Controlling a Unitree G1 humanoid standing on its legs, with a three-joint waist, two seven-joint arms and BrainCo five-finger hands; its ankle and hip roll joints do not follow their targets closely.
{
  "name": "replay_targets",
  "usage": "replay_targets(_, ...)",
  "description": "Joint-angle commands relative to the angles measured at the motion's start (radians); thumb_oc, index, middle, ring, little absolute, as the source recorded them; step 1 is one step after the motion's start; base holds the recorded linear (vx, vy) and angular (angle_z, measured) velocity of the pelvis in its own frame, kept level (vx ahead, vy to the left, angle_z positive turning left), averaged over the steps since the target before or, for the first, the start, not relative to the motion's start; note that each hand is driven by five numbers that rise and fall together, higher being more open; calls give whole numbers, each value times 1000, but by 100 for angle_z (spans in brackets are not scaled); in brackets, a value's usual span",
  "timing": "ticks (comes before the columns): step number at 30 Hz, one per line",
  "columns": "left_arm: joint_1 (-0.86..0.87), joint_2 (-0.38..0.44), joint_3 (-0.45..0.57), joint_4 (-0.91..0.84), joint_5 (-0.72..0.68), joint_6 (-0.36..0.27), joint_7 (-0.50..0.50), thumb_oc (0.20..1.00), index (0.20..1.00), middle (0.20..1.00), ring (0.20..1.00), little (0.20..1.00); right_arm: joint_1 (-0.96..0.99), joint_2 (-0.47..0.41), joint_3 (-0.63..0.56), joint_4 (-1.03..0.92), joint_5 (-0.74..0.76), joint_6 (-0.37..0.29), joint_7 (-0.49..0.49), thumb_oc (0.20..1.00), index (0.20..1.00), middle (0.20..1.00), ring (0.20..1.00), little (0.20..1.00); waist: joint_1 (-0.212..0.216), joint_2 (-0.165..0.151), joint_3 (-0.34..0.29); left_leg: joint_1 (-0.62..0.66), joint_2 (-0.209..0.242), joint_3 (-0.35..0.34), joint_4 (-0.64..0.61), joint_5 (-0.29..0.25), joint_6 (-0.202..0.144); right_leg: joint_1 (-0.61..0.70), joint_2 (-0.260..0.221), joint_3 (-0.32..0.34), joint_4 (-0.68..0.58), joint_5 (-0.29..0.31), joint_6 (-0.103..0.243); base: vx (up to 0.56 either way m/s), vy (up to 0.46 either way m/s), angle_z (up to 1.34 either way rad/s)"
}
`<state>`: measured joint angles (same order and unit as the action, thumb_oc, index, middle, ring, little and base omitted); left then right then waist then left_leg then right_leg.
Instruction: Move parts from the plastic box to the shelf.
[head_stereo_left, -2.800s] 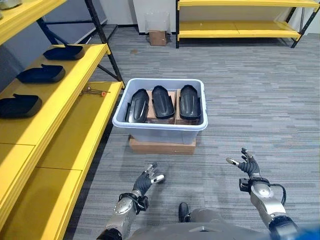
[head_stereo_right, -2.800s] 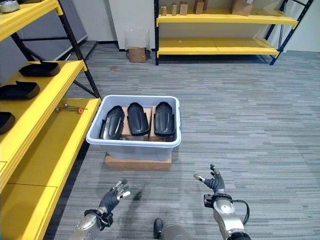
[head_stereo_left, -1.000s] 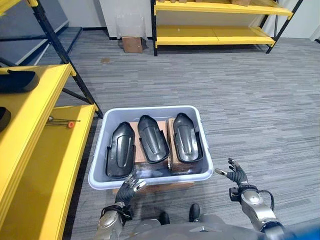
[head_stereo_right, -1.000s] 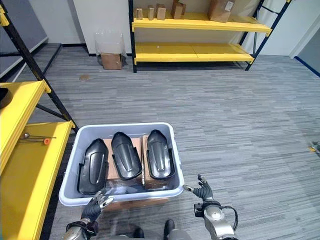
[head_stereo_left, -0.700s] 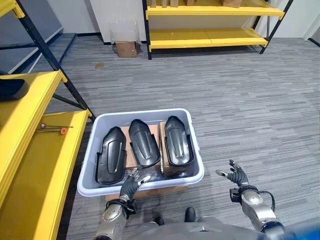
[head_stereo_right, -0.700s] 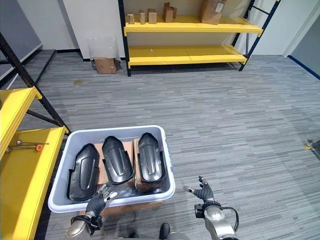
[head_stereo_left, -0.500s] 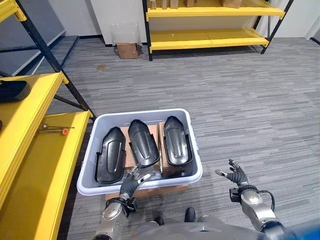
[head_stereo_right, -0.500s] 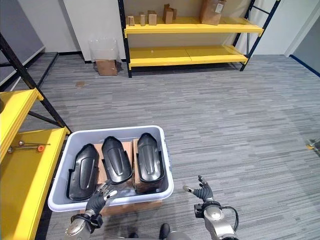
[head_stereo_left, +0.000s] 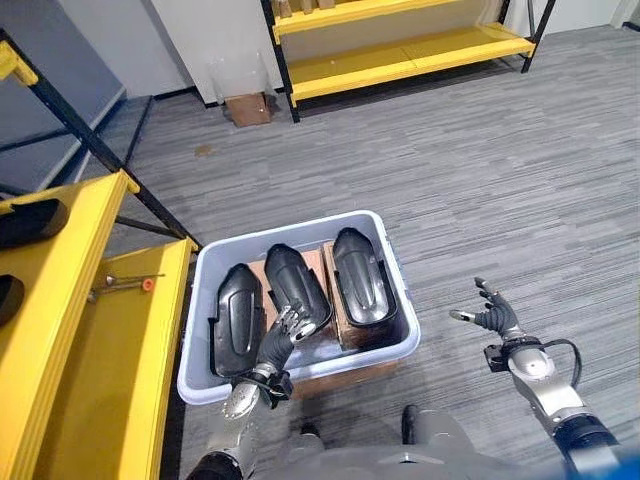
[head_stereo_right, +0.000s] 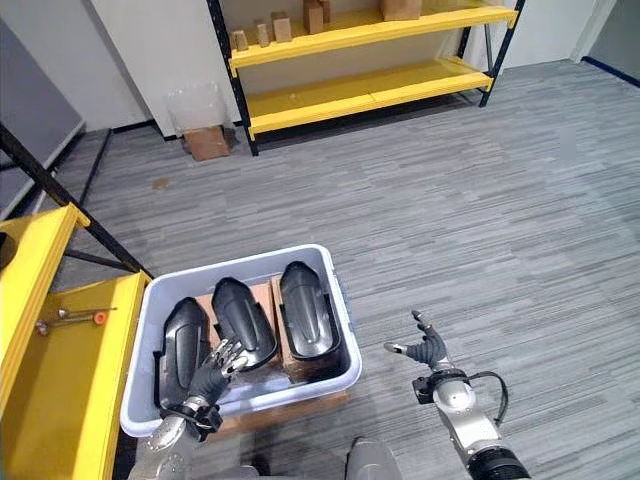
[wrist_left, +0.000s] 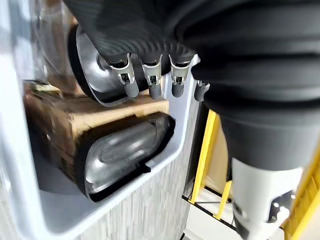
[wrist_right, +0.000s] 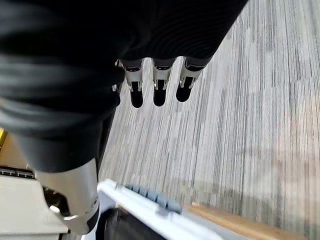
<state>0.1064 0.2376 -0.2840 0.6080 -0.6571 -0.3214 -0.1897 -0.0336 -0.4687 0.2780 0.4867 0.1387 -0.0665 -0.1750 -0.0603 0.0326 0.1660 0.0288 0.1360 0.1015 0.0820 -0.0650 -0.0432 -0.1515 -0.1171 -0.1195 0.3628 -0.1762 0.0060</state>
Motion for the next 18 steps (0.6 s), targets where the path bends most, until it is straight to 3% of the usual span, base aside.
replay_targets(1,31,48,14,-82,-13,-75,23,1000,1000,1000,1000,1000,-24,12,-21,-72,-40,-83,-35,1000,1000,1000,1000,1000,13,-9,9,-17,-8,-29,32,82,11,80,-23,21,-105,127,28,-5,88,7)
replay_targets(10,6,102,11,-188,-30,-132,67,1000,1000,1000,1000,1000,-168,-4,-14,-182,-26,-150,-132,1000,1000,1000,1000,1000,79,-18,101,-158,-42,-58,70,85,25,1,-38,5,-115,151,43,-120,33,15)
replay_targets(18,-83,163,24,-357,-16,-223,161,1000,1000,1000,1000,1000,-398,-18,26,-234,-60,-93,-182,1000,1000,1000,1000,1000,133,-1,203,-321,-68,-77,148,98,38,-128,-34,-18,-23,134,20,-155,45,10)
